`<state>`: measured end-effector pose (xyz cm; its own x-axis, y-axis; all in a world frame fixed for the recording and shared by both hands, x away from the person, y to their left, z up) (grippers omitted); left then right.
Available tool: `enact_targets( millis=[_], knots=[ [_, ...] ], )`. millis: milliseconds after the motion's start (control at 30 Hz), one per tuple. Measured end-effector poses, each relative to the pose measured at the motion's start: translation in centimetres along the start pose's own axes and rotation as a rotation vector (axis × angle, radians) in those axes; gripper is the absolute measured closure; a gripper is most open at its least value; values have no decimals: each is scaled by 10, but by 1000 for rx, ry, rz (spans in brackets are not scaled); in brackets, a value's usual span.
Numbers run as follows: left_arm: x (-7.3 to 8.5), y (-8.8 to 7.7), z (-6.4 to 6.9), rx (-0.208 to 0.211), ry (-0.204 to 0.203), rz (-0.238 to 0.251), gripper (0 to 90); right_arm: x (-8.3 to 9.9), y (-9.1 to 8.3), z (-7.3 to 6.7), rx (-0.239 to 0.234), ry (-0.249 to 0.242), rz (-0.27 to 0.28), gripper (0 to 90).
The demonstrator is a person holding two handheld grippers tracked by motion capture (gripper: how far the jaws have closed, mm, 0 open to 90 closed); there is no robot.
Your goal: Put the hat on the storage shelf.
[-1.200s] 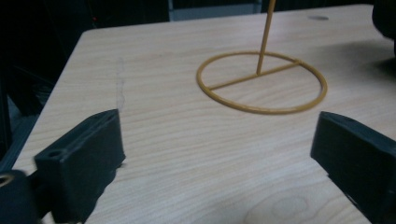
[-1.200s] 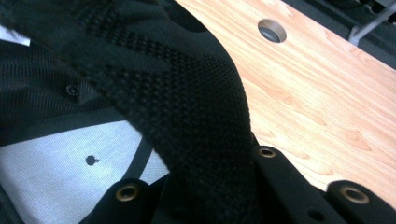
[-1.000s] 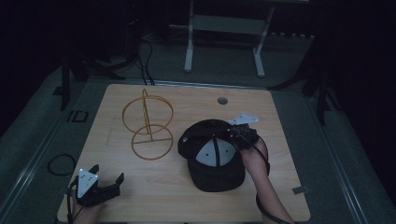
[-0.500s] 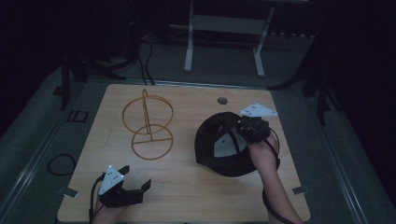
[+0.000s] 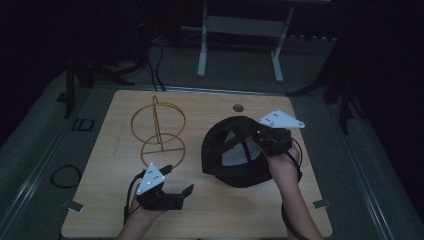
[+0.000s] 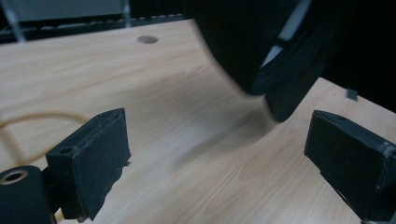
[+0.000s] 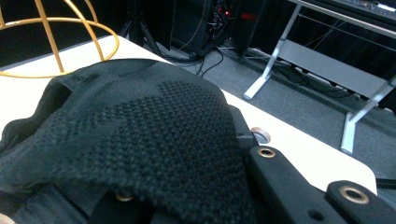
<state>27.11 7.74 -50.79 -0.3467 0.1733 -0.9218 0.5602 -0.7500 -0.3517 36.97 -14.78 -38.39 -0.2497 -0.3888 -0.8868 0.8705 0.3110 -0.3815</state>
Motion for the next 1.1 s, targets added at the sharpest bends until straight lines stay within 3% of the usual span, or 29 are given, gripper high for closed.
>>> enact_targets(
  millis=[33, 233, 467, 500, 700, 767, 800, 833, 867, 933, 967, 1033, 1100],
  knots=[
    [-5, 10, 4, 8, 26, -11, 69, 0, 1, -3, -5, -2, 0, 895],
    [-19, 33, 10, 31, 33, -10, 71, 2, 1, -10, -26, -18, 6, 894],
    [-33, 44, 7, 3, 43, 9, 136, 2, -5, -17, -61, -31, 29, 894],
    [-37, 45, 9, -2, 29, 32, 147, 1, -7, -19, -71, -50, 38, 894],
    [-40, 50, 10, 7, 14, 50, 192, 1, -15, -24, -108, -50, 64, 894],
    [-41, 50, 10, 3, 21, 53, 253, 2, -17, -25, -111, -52, 69, 894],
    [-41, 51, 11, 25, 17, 52, 302, 2, -17, -25, -123, -46, 72, 894],
    [-41, 51, 11, 28, 14, 53, 440, 2, -17, -26, -131, -40, 75, 894],
    [-42, 51, 10, 19, 16, 51, 440, 2, -17, -26, -131, -40, 75, 894],
    [-43, 52, 10, 12, 20, 52, 520, 3, -17, -27, -145, -33, 78, 894],
    [-45, 52, 10, 10, 24, 50, 606, 3, -16, -30, -149, -41, 78, 894],
    [-46, 52, 8, -7, 27, 56, 645, 4, -16, -31, -152, -45, 76, 894],
    [-48, 51, 6, -10, 19, 64, 742, 5, -15, -34, -159, -47, 72, 894]
  ],
)
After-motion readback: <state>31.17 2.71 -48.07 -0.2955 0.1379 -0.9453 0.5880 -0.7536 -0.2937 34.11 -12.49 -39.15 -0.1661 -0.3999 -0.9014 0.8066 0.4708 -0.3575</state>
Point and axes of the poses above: each handheld gripper's, and its own axes: y roughly forward along the jaws, x roughly out of its underside, z roughly to its right, the point moved 7 cm from there along y, roughly forward along the jaws, and after that the axes turned 9 degrees about x, right-handed, at the moved point
